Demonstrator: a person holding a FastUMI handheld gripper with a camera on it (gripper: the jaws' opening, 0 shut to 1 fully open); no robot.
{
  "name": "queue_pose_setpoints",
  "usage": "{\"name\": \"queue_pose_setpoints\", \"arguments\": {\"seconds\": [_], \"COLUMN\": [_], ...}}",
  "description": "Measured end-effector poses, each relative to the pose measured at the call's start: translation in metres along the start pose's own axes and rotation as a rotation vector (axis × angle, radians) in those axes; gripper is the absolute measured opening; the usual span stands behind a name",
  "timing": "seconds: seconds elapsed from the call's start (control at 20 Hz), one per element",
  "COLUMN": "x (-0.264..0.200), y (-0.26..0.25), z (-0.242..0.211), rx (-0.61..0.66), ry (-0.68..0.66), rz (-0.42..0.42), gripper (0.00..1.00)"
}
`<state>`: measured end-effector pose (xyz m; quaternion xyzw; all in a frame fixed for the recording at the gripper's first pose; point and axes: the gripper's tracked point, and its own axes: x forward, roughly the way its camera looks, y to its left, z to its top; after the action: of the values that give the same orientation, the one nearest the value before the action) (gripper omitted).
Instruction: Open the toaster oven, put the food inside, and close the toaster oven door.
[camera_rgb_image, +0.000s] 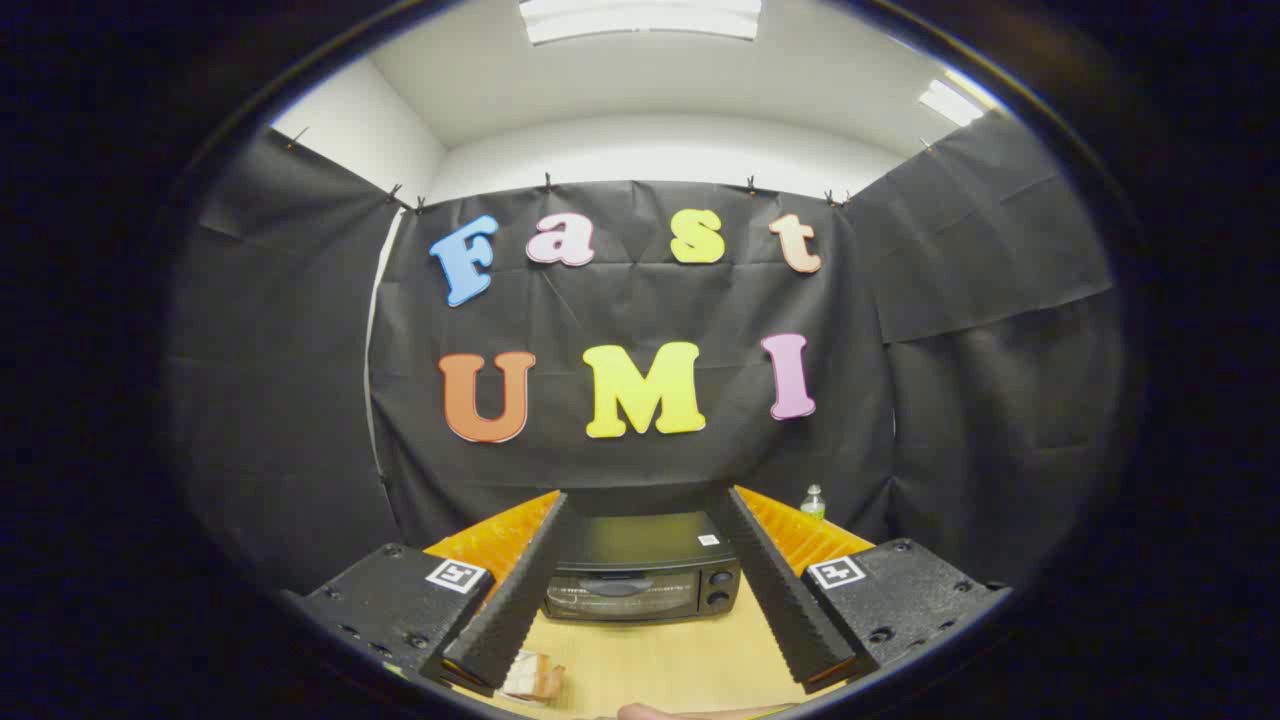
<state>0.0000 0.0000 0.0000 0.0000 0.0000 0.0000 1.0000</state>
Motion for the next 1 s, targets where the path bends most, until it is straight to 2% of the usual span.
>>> {"name": "queue_pose_setpoints", "arguments": {"seconds": [0.2,0.6,0.9,1.0], "x": [0.005,0.031,0.084,0.113], "y": [-0.007,-0.006,0.004,0.018], "z": [0.004,-0.017,-0.043,-0.048], "rx": [0.009,0.002,-0.039,-0.08], "ry": [-0.031,0.02,0.068,0.05], "rz": [-0.026,-0.028,-0.029,0.007], "gripper": [1.0,1.0,1.0,1.0]}}
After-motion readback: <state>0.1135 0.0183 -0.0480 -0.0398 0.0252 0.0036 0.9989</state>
